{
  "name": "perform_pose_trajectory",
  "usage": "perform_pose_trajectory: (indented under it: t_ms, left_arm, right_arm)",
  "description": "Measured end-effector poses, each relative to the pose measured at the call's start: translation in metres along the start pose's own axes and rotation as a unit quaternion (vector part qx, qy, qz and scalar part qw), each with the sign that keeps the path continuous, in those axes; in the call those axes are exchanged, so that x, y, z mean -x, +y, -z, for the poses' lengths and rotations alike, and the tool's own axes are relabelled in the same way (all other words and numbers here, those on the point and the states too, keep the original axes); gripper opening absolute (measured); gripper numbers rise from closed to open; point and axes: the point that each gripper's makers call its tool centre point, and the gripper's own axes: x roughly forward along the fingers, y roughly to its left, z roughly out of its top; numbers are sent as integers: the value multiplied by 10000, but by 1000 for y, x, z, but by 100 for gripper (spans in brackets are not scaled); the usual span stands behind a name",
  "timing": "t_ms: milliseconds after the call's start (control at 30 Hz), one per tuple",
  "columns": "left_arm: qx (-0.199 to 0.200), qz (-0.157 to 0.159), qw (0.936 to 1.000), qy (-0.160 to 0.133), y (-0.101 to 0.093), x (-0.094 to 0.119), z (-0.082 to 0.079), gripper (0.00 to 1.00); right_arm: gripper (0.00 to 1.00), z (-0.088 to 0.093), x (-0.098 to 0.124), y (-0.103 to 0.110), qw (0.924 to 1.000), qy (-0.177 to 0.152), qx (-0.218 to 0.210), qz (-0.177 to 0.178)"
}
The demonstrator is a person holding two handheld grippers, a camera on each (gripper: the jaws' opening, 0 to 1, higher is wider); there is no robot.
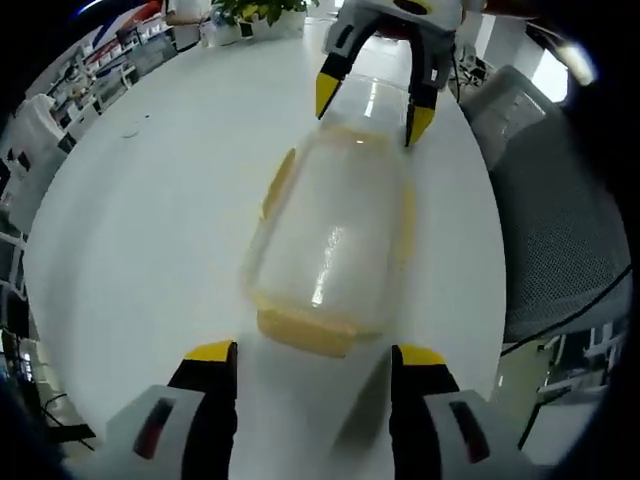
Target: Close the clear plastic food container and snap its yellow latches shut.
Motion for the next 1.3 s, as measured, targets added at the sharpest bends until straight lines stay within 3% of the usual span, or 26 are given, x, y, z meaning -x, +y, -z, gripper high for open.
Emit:
perform_pose_trajectory:
  t_ms: [100,167,200,300,433,633,667,700,733,933,1300]
  left_arm:
    - [-287,16,9995,138,3,-1,0,54]
    - [-958,-107,9942,471,7,-2,3,54]
    - [-1052,-54,9933,484,5,-4,2,54]
    - [-916,67,9953,296,1,-7,-8,53]
    - [-1101,65,9934,322,6,-9,-10,47]
    - [-1320,303,9904,259,-2,-13,-14,39]
    - [-1362,270,9896,364,-1,-13,-11,37]
    - [-1399,298,9889,390,-2,-13,-10,35]
    - [-1279,319,9906,356,-3,-15,-11,35]
    - [-1208,417,9915,237,-4,-15,-11,34]
    - [-1152,445,9918,321,-3,-16,-12,33]
  right_arm:
    - [52,2,-2,-3,9999,98,27,32]
    - [52,6,-5,-5,9996,255,84,68]
    - [52,6,-6,-4,9996,272,105,47]
    - [52,6,-8,-2,9994,329,84,9]
    - [49,8,-12,0,9989,440,158,-48]
    - [46,6,-14,-1,9989,436,22,-157]
    - [43,6,-14,0,9988,447,-23,-210]
    - [39,9,-14,11,9972,523,-230,-490]
    - [38,8,-14,1,9983,489,-214,-231]
    - [37,7,-15,4,9975,603,-142,-353]
    - [35,7,-14,3,9949,917,-223,-352]
